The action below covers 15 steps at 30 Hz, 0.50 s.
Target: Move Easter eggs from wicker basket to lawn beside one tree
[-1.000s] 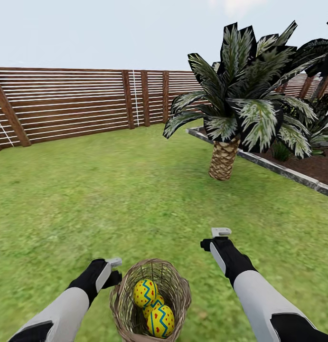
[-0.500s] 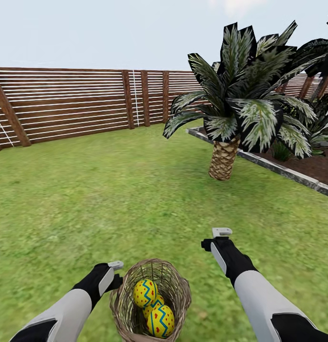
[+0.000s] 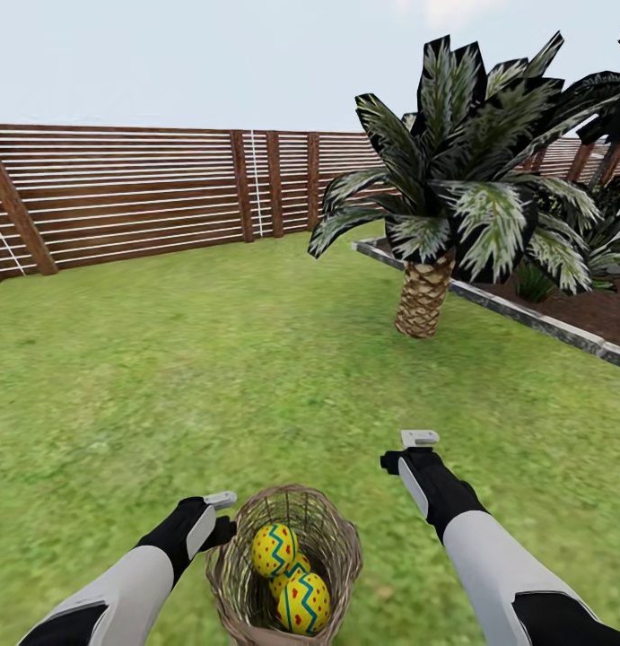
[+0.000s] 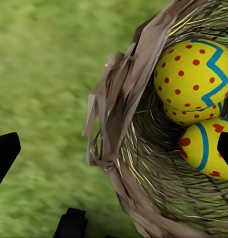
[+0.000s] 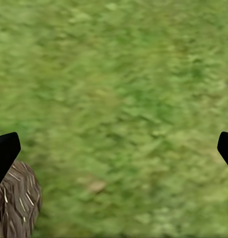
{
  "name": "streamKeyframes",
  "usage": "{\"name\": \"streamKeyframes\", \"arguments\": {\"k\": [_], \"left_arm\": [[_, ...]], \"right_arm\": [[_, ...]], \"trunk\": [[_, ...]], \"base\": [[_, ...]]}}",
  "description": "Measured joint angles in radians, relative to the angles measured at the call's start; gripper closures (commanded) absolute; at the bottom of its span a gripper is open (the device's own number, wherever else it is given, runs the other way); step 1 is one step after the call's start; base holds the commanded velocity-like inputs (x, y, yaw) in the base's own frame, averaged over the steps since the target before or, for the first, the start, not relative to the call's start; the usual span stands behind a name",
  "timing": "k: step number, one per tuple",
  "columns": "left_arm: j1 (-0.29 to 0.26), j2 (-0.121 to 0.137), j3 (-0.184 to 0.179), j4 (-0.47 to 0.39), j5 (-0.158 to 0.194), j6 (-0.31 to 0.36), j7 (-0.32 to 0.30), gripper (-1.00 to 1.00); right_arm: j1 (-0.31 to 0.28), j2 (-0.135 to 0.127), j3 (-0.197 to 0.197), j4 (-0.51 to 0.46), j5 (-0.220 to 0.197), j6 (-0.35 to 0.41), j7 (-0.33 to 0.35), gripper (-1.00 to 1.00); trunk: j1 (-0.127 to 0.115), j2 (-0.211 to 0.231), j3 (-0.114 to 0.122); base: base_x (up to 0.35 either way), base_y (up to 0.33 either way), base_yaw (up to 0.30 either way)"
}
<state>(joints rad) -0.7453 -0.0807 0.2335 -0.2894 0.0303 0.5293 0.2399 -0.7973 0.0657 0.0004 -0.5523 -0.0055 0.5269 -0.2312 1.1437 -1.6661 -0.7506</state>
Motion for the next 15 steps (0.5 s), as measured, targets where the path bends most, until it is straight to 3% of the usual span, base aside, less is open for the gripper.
{"name": "streamKeyframes", "arguments": {"k": [15], "left_arm": [[0.000,0.003,0.000,0.000,0.000,0.000,-0.001,-1.00]], "right_arm": [[0.000,0.000,0.001,-0.002,0.000,0.000,0.000,-1.00]], "trunk": [[0.058,-0.105,-0.047]], "base": [[0.000,0.000,0.000]]}}
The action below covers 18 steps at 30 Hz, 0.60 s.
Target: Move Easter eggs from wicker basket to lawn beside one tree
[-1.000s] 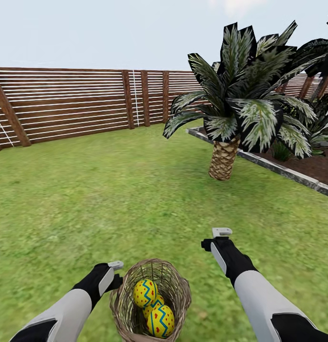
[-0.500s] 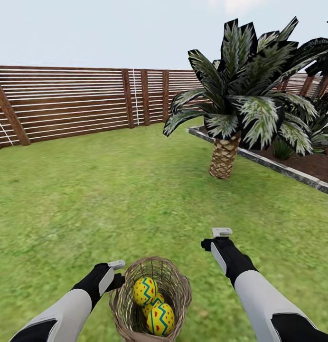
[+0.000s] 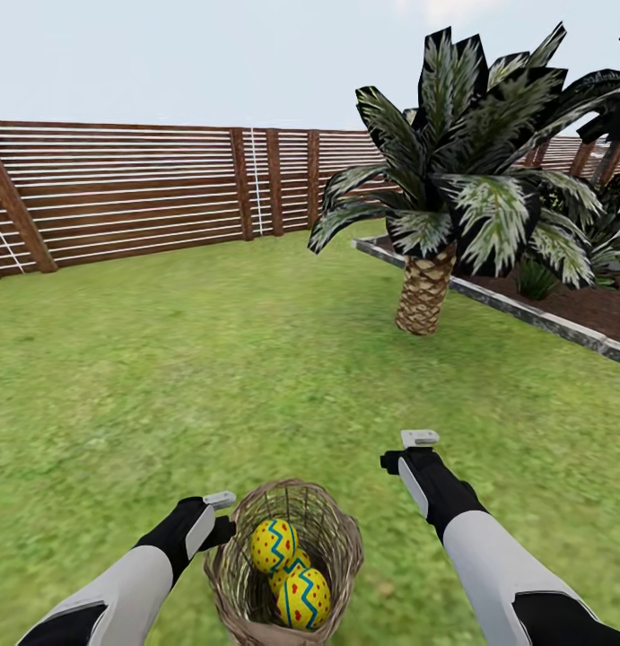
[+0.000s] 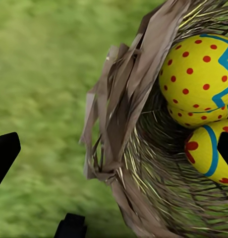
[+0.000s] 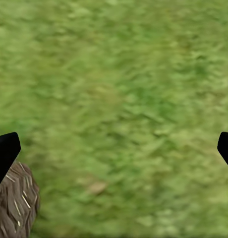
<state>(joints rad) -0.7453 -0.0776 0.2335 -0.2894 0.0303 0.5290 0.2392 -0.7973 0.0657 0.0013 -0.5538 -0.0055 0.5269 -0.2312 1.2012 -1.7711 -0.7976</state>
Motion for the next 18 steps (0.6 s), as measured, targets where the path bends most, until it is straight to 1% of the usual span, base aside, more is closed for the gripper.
{"name": "streamKeyframes", "arguments": {"k": [18], "left_arm": [[0.000,0.001,0.000,0.000,0.001,0.000,0.000,-1.00]], "right_arm": [[0.000,0.000,0.000,0.000,0.000,0.000,0.000,-1.00]], "trunk": [[0.069,-0.126,-0.056]], "base": [[0.000,0.000,0.000]]}}
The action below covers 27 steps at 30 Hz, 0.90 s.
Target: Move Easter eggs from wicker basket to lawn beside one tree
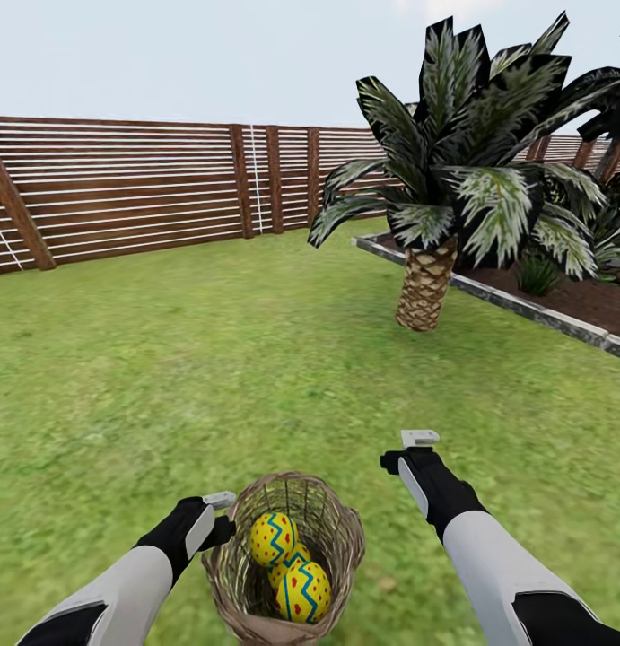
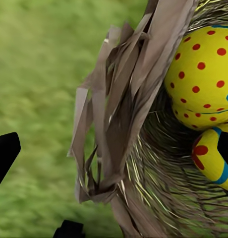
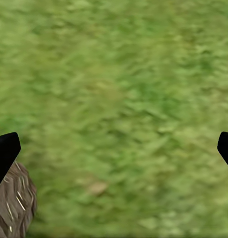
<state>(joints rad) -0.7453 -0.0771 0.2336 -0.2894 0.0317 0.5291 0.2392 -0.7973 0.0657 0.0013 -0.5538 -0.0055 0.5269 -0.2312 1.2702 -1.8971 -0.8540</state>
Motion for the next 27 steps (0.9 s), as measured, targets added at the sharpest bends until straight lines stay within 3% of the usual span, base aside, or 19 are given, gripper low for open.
{"name": "streamKeyframes", "arguments": {"k": [27], "left_arm": [[0.000,0.001,0.000,0.000,0.001,0.000,0.000,-1.00]], "right_arm": [[0.000,0.000,0.000,0.000,0.000,0.000,0.000,-1.00]], "trunk": [[0.104,-0.189,-0.085]], "base": [[0.000,0.000,0.000]]}}
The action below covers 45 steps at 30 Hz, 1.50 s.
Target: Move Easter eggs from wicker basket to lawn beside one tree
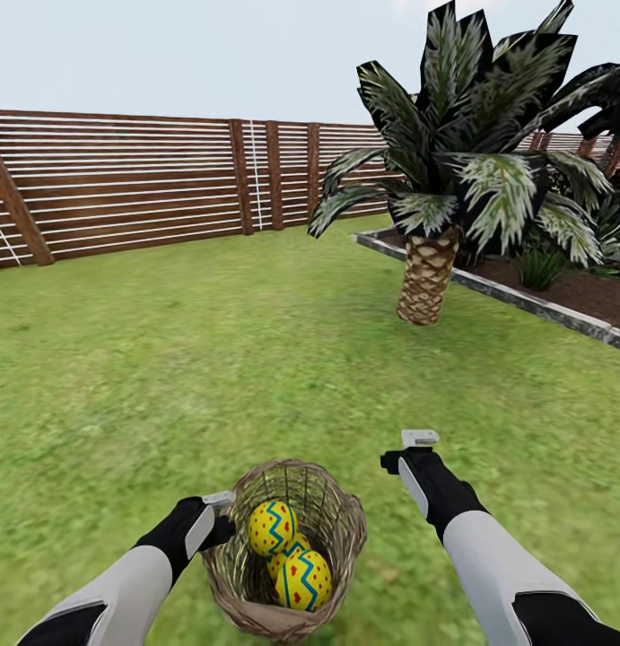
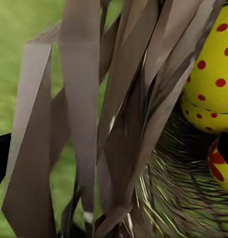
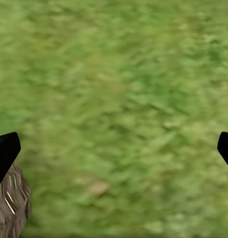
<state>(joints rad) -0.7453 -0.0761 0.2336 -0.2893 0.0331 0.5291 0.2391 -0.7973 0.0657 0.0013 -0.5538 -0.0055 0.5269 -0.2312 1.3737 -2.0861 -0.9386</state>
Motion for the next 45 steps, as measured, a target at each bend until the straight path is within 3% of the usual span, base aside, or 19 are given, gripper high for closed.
{"name": "streamKeyframes", "arguments": {"k": [6,17,18,22,30,43,45], "left_arm": [[0.000,0.001,0.000,0.000,0.000,0.000,0.000,-1.00],[0.000,0.006,0.002,0.000,0.002,-0.002,0.000,-1.00],[0.000,0.006,0.002,0.000,0.002,-0.002,0.000,1.00],[0.000,0.006,0.003,0.003,0.009,-0.040,0.000,1.00],[0.000,0.004,0.002,0.002,0.007,-0.049,0.000,1.00],[0.000,0.004,0.004,0.001,0.010,-0.049,0.005,1.00],[0.000,0.005,-0.001,0.001,-0.003,-0.047,0.002,1.00]], "right_arm": [[0.000,0.000,-0.001,0.000,0.000,0.000,0.000,-1.00],[0.000,0.000,-0.003,0.000,0.000,0.000,0.000,-1.00],[0.000,-0.001,-0.004,0.000,0.000,0.000,0.000,-1.00],[0.000,0.000,-0.004,0.000,0.000,0.000,0.000,-1.00],[0.000,0.000,-0.004,0.000,0.000,0.000,0.000,-1.00],[0.000,0.005,-0.002,0.000,0.000,0.000,0.000,-1.00],[0.000,0.003,-0.002,-0.001,0.000,-0.001,0.000,-1.00]], "trunk": [[0.023,-0.042,-0.019],[0.023,-0.042,-0.019],[0.023,-0.042,-0.019],[0.023,-0.042,-0.019],[0.023,-0.042,-0.019],[-0.027,0.048,0.022],[-0.034,0.062,0.028]], "base": [[0.000,0.000,0.000],[0.000,0.000,0.000],[0.000,0.000,0.000],[0.000,0.000,0.000],[0.000,0.000,0.000],[0.000,0.000,0.000],[0.000,0.000,0.000]]}}
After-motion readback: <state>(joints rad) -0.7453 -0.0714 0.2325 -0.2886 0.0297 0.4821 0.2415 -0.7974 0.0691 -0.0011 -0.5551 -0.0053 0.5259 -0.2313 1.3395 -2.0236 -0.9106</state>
